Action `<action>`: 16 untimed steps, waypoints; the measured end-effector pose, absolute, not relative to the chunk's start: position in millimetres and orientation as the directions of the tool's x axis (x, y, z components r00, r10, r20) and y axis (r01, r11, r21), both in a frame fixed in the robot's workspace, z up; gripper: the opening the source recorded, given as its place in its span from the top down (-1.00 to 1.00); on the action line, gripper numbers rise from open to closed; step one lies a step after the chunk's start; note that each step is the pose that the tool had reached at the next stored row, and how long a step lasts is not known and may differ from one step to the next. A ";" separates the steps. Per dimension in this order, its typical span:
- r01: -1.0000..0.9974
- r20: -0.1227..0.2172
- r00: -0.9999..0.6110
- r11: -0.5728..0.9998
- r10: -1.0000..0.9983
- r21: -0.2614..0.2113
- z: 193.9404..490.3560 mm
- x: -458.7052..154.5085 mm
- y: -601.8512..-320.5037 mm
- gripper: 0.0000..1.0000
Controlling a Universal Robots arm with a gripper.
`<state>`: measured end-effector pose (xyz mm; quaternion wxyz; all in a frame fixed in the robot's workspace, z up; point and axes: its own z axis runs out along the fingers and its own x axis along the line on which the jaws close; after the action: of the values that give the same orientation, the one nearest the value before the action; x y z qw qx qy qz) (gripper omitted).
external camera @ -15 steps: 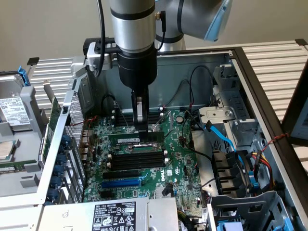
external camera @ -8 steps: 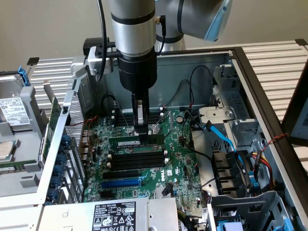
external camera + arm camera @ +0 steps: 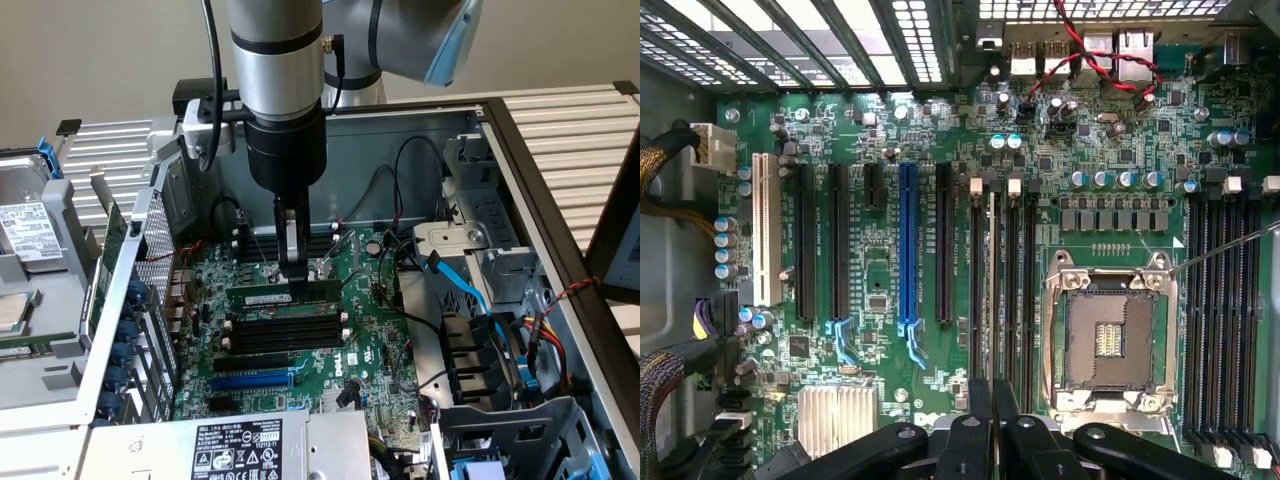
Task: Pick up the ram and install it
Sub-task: 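Insert the ram into the slot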
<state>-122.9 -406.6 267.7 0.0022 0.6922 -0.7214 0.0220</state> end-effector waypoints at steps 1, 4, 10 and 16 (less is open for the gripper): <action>-0.999 0.034 -0.042 0.041 -0.999 -0.029 267.6 -122.9 -406.5 0.75; -0.999 0.033 -0.042 0.041 -0.999 -0.029 266.6 -122.8 -406.5 0.75; -0.999 0.034 -0.042 0.041 -0.999 -0.029 264.2 -122.9 -406.5 0.75; -0.999 0.034 -0.042 0.041 -0.999 -0.027 258.8 -122.9 -406.7 0.75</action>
<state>-122.9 -406.7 258.8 0.0027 0.6922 -0.7214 0.0216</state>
